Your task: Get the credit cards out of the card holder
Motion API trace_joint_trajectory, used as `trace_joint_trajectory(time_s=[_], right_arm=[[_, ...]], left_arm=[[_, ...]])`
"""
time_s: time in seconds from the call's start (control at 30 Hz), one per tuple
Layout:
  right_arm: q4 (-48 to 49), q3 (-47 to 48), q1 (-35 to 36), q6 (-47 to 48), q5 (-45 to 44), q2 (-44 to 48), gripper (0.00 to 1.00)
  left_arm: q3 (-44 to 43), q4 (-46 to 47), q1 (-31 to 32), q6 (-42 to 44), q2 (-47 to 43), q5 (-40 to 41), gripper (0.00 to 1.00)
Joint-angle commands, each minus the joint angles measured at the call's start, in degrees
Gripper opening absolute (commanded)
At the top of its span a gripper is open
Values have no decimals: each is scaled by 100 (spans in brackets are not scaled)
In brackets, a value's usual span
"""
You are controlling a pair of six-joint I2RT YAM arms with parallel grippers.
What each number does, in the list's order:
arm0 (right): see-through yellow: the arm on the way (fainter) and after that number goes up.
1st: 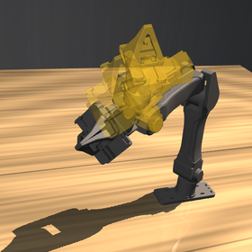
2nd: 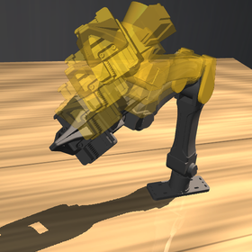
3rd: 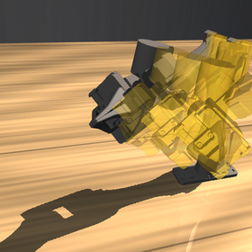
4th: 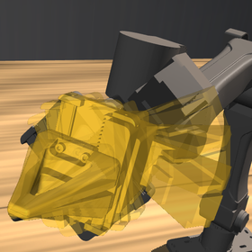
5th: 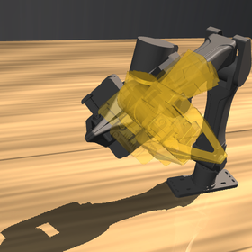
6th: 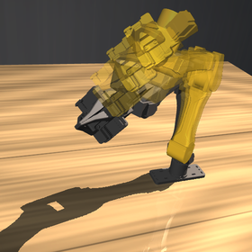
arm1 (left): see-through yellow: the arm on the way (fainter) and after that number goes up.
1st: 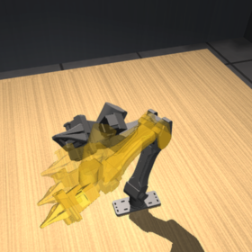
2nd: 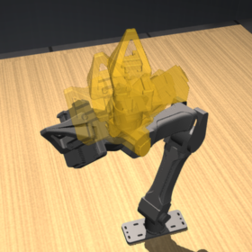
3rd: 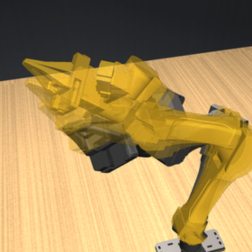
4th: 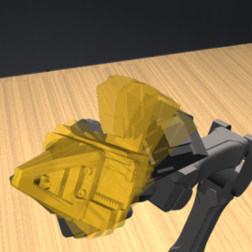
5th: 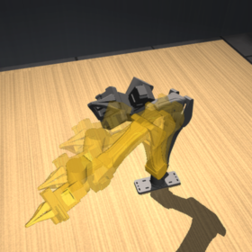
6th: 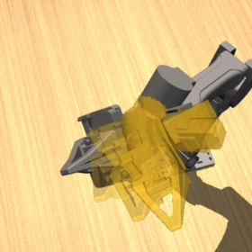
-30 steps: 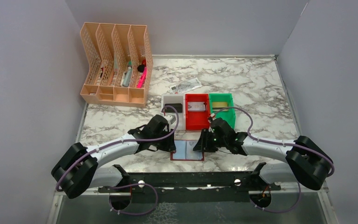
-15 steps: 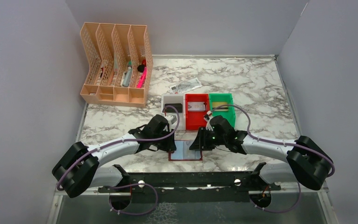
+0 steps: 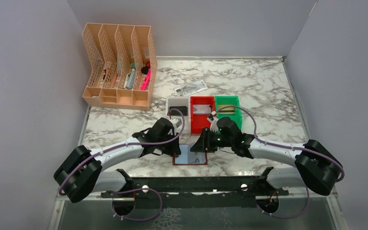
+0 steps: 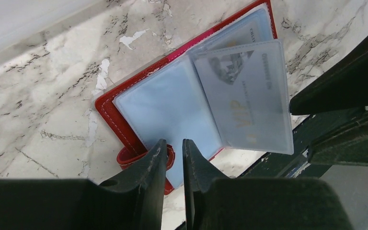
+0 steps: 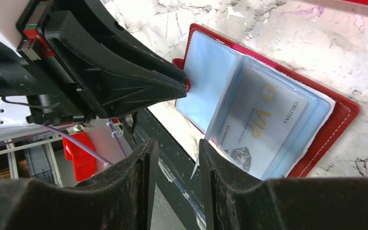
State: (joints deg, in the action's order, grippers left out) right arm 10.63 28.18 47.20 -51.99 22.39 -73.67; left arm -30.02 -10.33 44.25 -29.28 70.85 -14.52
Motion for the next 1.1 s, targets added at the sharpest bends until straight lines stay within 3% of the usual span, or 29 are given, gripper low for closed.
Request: trace_joint_trajectory(time_s=[0.0, 0.47, 0.87, 1.07], right_arm=[[370, 68, 26, -132, 275, -60, 42], [817, 466, 228, -216, 591, -685, 42], [973, 703, 421, -236, 681, -1337, 44], [557, 635, 439, -129, 199, -1018, 44]], left_arm=[[49, 165, 9, 19, -104, -73, 21], [154, 120, 3, -168, -491, 138, 20], [119, -851, -8, -716, -1723, 1833, 19], [150, -1053, -13, -845, -2318, 2213, 23]])
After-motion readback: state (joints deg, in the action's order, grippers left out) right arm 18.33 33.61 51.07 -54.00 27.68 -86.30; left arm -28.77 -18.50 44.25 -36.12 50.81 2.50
